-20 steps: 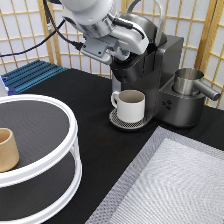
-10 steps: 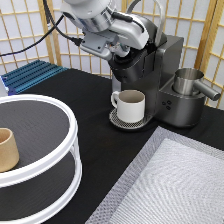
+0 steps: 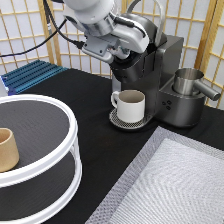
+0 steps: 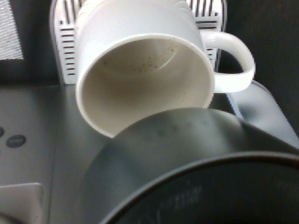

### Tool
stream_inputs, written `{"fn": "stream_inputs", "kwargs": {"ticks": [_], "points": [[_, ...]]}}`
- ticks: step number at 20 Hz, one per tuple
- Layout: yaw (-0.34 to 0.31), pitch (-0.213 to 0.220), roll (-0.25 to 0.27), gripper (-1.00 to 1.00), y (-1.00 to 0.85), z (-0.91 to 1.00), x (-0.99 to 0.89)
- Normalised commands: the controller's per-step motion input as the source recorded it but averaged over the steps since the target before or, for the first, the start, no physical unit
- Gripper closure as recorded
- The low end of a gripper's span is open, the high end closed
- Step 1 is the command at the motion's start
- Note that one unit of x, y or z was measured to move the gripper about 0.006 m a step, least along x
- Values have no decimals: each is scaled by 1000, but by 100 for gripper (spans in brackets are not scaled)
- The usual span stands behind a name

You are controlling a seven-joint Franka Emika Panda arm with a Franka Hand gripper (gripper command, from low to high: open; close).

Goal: Make coffee

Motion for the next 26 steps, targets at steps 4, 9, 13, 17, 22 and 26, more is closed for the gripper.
{"fn": "stream_inputs", "kwargs": {"ticks": [4,9,13,17,22,26], "points": [[2,5,-16,100,-23,-32,16],[0,2,-51,100,-14,3,28],[0,0,-215,100,281,0,46],[0,-8,-234,100,290,0,1],[0,-35,-189,-100,195,0,0],[0,-54,-151,-100,134,6,-3]]}}
